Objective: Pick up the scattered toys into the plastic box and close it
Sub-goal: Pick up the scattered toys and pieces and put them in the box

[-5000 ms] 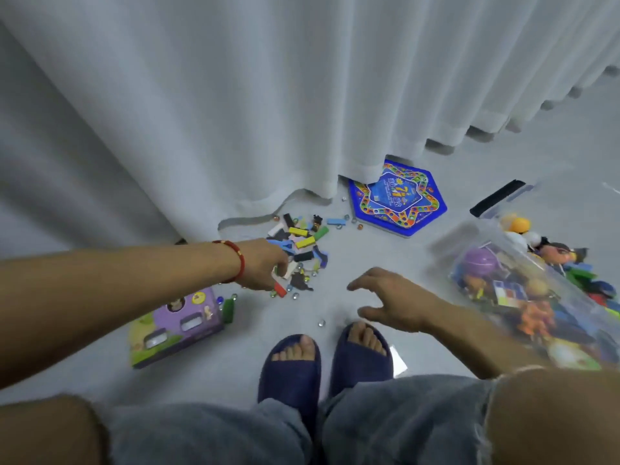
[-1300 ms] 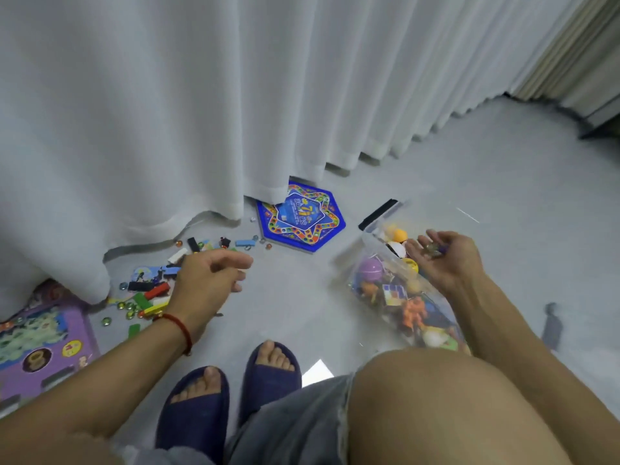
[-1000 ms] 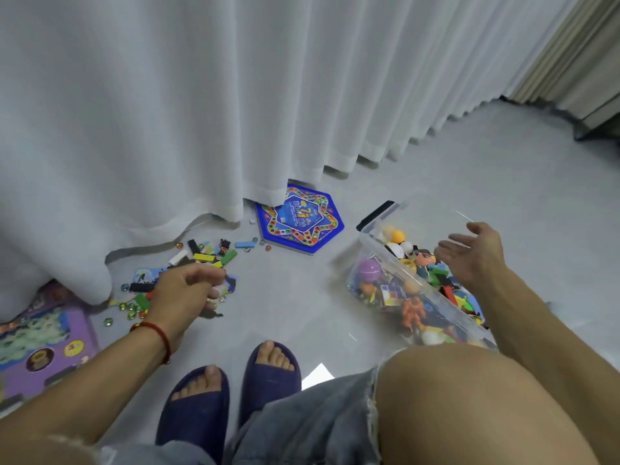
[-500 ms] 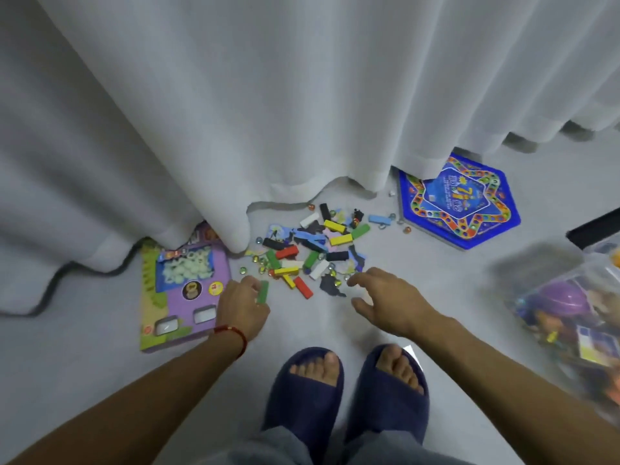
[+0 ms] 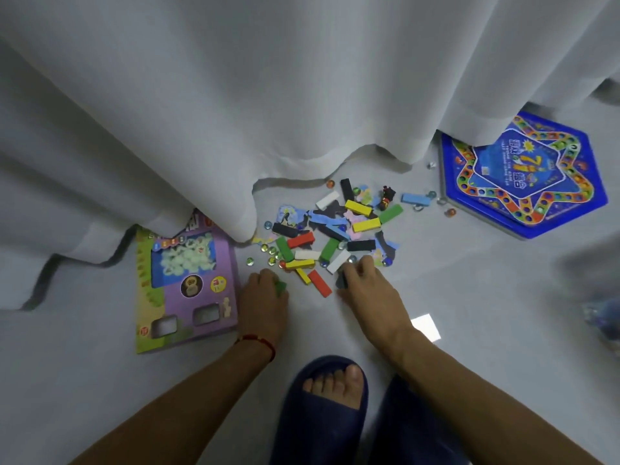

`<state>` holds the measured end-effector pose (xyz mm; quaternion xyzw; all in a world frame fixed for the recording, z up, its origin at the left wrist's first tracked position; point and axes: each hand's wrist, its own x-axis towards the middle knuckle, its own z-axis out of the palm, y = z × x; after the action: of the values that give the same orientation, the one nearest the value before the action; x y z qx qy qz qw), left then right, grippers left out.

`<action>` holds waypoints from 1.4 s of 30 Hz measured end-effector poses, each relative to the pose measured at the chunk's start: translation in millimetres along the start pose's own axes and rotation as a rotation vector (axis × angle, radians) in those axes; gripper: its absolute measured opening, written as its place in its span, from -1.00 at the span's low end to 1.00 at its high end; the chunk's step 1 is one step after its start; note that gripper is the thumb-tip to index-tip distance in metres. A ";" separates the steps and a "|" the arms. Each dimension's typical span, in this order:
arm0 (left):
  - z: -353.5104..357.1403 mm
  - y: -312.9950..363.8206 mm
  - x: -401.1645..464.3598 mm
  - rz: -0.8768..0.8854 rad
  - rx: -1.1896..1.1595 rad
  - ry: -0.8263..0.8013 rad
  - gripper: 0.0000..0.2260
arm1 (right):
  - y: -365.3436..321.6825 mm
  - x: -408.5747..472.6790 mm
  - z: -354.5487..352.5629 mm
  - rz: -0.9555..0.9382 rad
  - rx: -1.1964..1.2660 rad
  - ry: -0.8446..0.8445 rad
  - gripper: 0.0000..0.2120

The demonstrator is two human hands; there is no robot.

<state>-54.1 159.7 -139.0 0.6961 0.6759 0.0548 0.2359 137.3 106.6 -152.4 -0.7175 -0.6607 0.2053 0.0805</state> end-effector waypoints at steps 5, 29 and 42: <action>-1.1 4.5 -2.8 0.045 -0.134 0.049 -0.87 | -3.1 -4.1 6.5 -0.025 -0.126 -0.012 -0.63; -15.0 12.3 54.4 0.722 0.468 -0.092 -0.80 | -46.1 7.2 9.5 -0.166 0.097 0.066 -0.75; -30.4 9.4 31.1 0.221 -0.125 0.001 -0.76 | -44.1 4.2 22.0 -0.174 -0.037 0.018 -0.70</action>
<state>-55.0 197.8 -115.9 0.7500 0.5907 0.1229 0.2709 88.3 112.3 -155.9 -0.6605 -0.7236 0.1786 0.0907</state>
